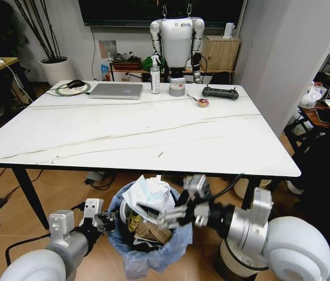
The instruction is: Pick up the trash bin and place the trash from the table into it.
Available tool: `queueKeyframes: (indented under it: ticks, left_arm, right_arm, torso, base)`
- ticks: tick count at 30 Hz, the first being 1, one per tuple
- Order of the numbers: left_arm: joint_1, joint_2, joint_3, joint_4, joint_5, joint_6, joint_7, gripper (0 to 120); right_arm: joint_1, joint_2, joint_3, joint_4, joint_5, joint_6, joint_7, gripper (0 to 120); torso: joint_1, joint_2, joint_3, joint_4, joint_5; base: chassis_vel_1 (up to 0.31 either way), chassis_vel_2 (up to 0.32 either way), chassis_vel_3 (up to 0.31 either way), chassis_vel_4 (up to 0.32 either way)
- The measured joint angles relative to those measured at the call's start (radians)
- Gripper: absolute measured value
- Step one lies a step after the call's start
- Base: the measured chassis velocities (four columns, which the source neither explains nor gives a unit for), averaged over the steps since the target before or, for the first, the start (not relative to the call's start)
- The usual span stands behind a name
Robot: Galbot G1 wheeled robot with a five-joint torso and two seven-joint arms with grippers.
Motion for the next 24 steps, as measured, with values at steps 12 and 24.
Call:
queueKeyframes:
  ticks: [12,24]
  left_arm:
    - [0.016,-0.002,0.000,0.000,-0.011,0.000,-0.041,0]
    - [0.024,-0.009,-0.002,0.000,-0.024,0.000,-0.062,0]
  right_arm:
    - [-0.108,0.083,0.133,-0.004,-0.016,0.029,0.049,100]
    - [-0.206,0.214,0.270,-0.007,-0.132,0.001,0.108,100]
  torso:
    - [0.000,0.000,0.000,0.0000,0.0000]
    - [0.000,0.000,0.000,0.0001,0.0000]
  base:
    - [0.000,0.000,0.000,0.000]
    - [0.000,0.000,0.000,0.000]
